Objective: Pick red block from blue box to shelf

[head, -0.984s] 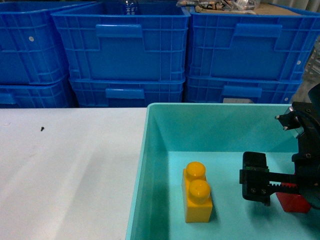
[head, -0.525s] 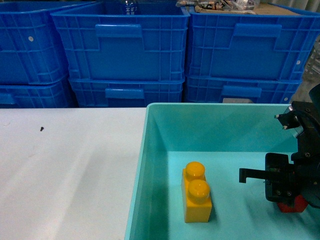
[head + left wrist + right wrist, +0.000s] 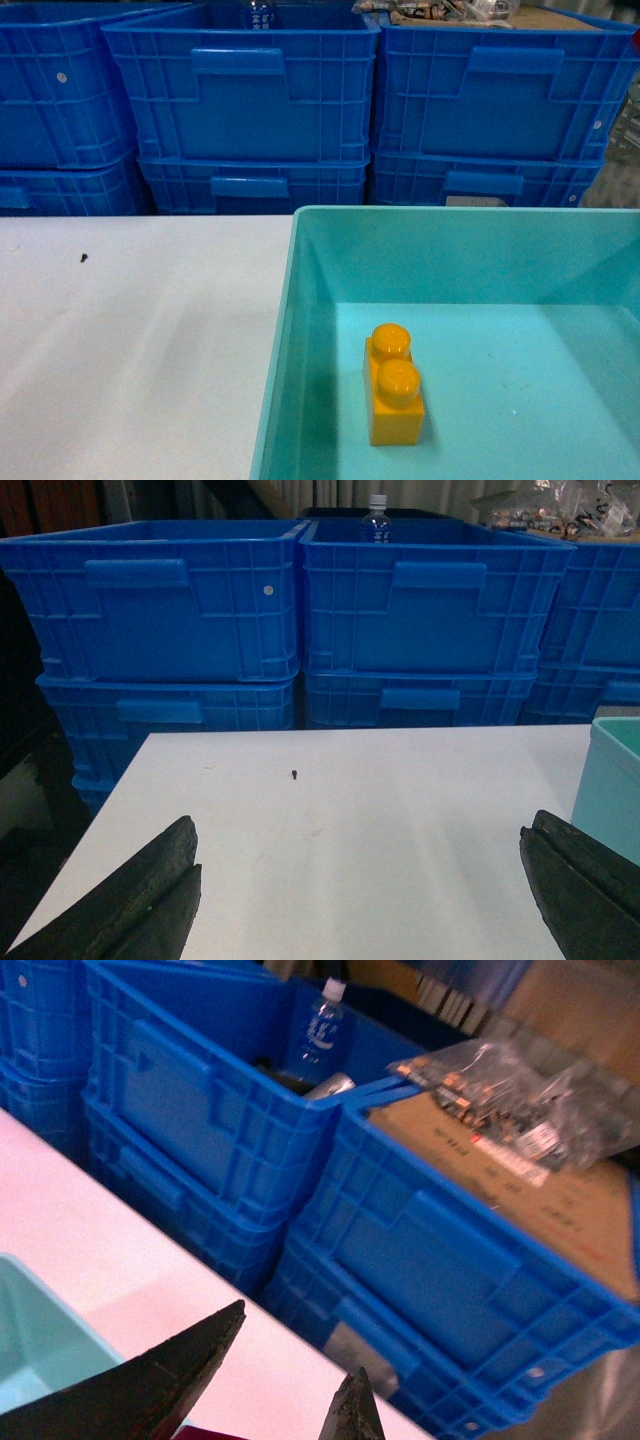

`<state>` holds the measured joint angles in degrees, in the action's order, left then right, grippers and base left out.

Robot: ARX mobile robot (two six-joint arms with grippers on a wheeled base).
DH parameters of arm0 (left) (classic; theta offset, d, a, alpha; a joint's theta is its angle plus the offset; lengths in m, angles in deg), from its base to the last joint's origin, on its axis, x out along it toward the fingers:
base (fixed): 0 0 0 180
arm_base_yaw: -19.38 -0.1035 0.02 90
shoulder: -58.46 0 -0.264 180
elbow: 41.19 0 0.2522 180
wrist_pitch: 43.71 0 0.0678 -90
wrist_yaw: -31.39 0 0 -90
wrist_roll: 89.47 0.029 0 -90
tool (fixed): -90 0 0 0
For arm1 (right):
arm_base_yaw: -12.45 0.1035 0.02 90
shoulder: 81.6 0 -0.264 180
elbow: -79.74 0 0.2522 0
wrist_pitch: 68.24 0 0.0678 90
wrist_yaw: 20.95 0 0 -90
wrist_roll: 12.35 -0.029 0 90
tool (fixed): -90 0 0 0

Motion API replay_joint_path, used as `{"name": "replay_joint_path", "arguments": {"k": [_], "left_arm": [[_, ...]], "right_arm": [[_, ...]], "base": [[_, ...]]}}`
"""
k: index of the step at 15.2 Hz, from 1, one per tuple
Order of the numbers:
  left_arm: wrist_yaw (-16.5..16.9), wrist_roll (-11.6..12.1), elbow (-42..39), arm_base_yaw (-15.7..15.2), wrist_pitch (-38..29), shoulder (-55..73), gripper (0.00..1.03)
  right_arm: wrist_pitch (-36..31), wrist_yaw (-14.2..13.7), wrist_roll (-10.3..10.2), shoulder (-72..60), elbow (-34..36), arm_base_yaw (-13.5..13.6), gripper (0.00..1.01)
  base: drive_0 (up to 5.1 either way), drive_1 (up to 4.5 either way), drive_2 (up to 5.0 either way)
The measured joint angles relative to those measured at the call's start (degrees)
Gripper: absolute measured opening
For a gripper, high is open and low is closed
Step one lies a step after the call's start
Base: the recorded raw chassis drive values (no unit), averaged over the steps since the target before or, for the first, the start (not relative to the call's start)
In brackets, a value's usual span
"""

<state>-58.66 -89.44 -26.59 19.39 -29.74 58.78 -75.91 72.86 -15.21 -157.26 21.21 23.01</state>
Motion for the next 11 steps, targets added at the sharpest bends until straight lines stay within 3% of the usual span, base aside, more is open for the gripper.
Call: {"name": "replay_joint_path", "arguments": {"k": [1, 2, 3, 4, 5, 9, 11], "left_arm": [[0.00, 0.00, 0.00, 0.00, 0.00, 0.02, 0.98], [0.02, 0.00, 0.00, 0.00, 0.00, 0.02, 0.98], [0.00, 0.00, 0.00, 0.00, 0.02, 0.02, 0.98], [0.00, 0.00, -0.02, 0.00, 0.00, 0.00, 0.98], [0.00, 0.00, 0.00, 0.00, 0.00, 0.02, 0.98], [0.00, 0.00, 0.00, 0.00, 0.02, 0.02, 0.98], [0.00, 0.00, 0.00, 0.00, 0.00, 0.02, 0.98]], "right_arm": [[-1.16, 2.54, 3.58, 2.12, 0.04, -3.74, 0.28], [-2.99, 3.23, 7.04, 4.02, 0.59, -8.63, 0.28], [-5.40, 2.99, 9.14, 6.27, 2.43, -13.81, 0.28], [-5.79, 2.95, 9.62, 9.84, 5.03, -18.32, 0.28], [-5.49, 1.97, 9.25, 14.80, 8.41, -20.20, 0.28], [-0.74, -4.02, 5.35, 34.71, 20.65, -11.47, 0.28], [0.55, -6.95, 2.36, 38.16, 23.32, -10.12, 0.28]], "base": [[0.0, 0.00, 0.0], [0.0, 0.00, 0.0], [0.0, 0.00, 0.0], [0.0, 0.00, 0.0], [0.0, 0.00, 0.0], [0.0, 0.00, 0.0], [0.0, 0.00, 0.0]]}}
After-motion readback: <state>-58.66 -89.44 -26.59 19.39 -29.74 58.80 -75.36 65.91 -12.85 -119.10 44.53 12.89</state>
